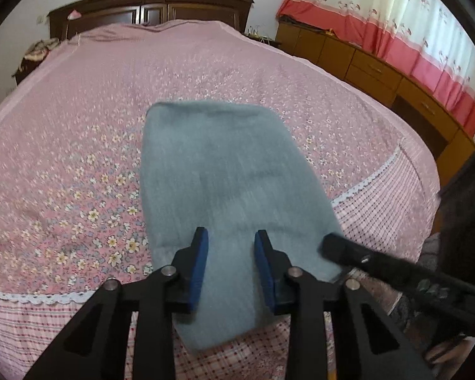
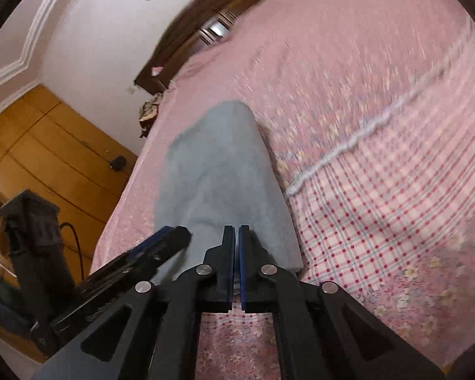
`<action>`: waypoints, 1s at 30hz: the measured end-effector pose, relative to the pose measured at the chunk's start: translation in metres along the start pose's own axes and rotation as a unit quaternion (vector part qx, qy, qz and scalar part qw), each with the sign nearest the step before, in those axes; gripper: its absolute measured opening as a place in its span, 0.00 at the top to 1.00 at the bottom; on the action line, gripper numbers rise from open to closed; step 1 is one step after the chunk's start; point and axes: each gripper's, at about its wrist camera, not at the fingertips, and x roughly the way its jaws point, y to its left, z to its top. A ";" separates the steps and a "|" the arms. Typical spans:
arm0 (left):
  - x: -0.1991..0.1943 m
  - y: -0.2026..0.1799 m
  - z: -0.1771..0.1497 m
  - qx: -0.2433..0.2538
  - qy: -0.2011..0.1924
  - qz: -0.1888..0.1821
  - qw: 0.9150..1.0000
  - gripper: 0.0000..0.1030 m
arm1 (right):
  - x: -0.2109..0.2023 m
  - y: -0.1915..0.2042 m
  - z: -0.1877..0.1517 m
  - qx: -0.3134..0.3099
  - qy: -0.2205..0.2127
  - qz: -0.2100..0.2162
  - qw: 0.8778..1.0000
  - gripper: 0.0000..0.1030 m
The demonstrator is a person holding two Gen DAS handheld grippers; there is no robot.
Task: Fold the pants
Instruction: 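Open both tools and pull them back from the folded sweatpants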
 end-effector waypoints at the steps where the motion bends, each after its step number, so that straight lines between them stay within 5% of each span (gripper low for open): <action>1: 0.000 0.000 -0.002 -0.002 -0.002 0.000 1.000 0.69 | -0.001 0.005 -0.003 -0.027 0.002 -0.023 0.999 0.92; 3: 0.001 0.002 -0.001 -0.010 -0.002 -0.007 1.000 0.69 | 0.014 0.007 -0.006 -0.057 0.040 -0.055 0.996 0.92; 7: -0.016 0.009 0.000 -0.023 -0.015 -0.003 1.000 0.64 | -0.004 0.011 0.004 -0.021 0.033 -0.046 0.998 0.91; 11: -0.052 0.008 -0.003 -0.010 -0.075 0.028 0.997 0.33 | -0.043 0.027 0.009 -0.060 0.001 -0.052 0.997 0.82; 13: -0.070 0.009 -0.005 -0.008 -0.099 0.031 0.995 0.28 | -0.068 0.041 0.008 -0.112 -0.036 -0.069 0.991 0.60; 15: -0.088 0.009 -0.011 0.000 -0.123 0.027 0.992 0.15 | -0.083 0.053 0.004 -0.172 -0.062 -0.094 0.979 0.23; 17: -0.106 0.009 -0.019 0.009 -0.141 0.033 0.989 0.02 | -0.092 0.071 -0.008 -0.225 -0.067 -0.118 0.965 0.10; 21: -0.123 0.007 -0.044 0.021 -0.155 0.046 0.987 0.00 | -0.096 0.074 -0.034 -0.283 -0.070 -0.130 0.948 0.06; 30: -0.091 0.010 -0.113 0.000 -0.138 0.046 0.989 0.00 | -0.082 0.028 -0.073 -0.254 -0.068 -0.124 0.957 0.04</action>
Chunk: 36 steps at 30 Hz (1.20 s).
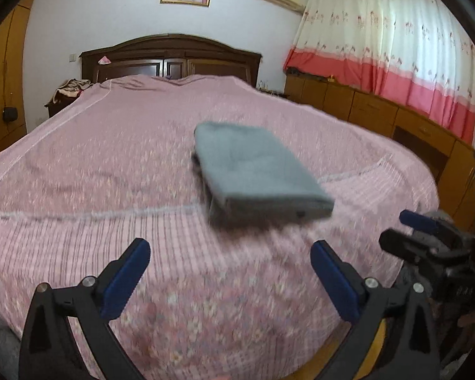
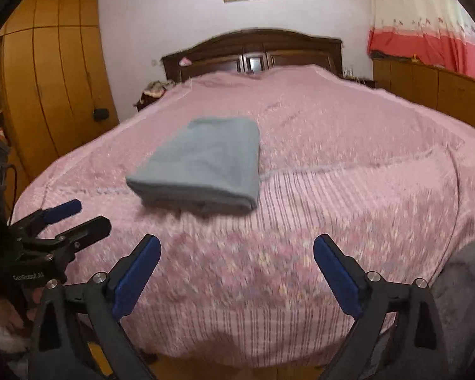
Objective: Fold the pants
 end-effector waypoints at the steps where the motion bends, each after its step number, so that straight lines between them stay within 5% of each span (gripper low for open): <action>1: -0.001 0.000 0.000 0.000 -0.003 0.005 1.000 0.00 | -0.002 -0.001 0.002 0.002 0.002 -0.002 1.000 0.04; 10: -0.010 0.008 0.001 -0.016 -0.037 -0.003 0.999 0.00 | 0.005 0.011 0.001 -0.034 -0.004 -0.007 0.999 0.04; 36: -0.004 0.006 0.000 -0.002 -0.023 -0.005 1.000 0.00 | 0.009 0.008 -0.006 -0.015 0.005 -0.004 1.000 0.04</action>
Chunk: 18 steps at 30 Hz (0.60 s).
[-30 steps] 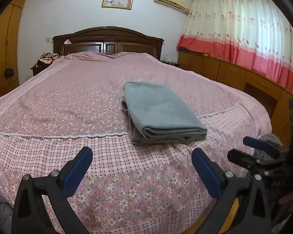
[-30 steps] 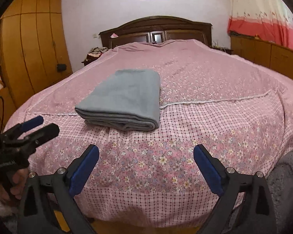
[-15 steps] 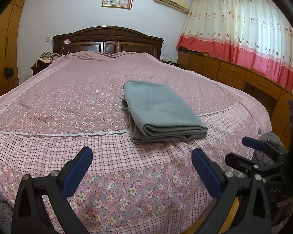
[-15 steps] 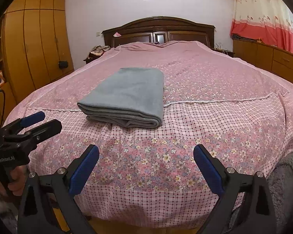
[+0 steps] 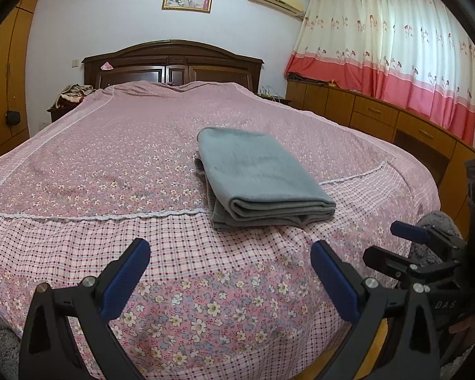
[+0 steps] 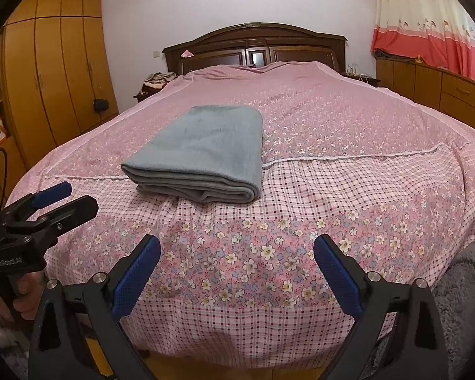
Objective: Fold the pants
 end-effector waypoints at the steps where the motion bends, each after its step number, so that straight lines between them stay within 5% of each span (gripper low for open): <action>1: 0.000 0.000 0.000 0.000 0.000 0.000 1.000 0.00 | -0.001 0.000 0.000 0.000 0.000 0.000 1.000 0.04; 18: 0.000 0.000 -0.001 0.000 0.001 -0.001 1.000 0.00 | 0.002 0.001 -0.003 0.006 0.007 0.001 1.000 0.04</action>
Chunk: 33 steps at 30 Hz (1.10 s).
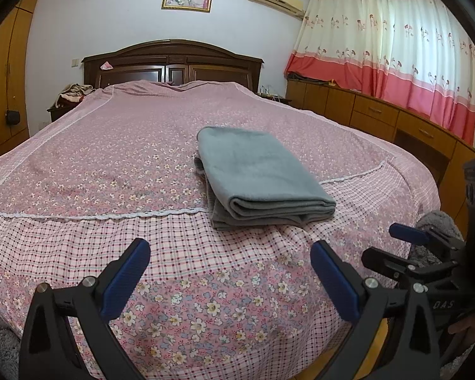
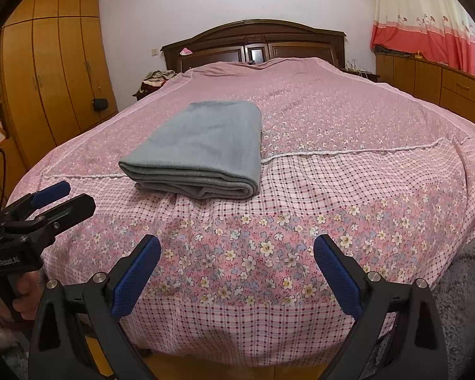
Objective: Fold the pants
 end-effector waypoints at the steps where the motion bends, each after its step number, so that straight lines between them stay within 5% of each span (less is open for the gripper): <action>1: 0.000 0.000 0.000 0.000 0.000 0.000 1.000 0.00 | 0.000 0.000 0.000 0.000 0.000 0.000 1.000 0.04; 33: -0.003 0.002 0.001 -0.001 0.000 -0.003 1.000 0.00 | 0.001 0.003 -0.003 0.000 0.004 0.001 1.000 0.04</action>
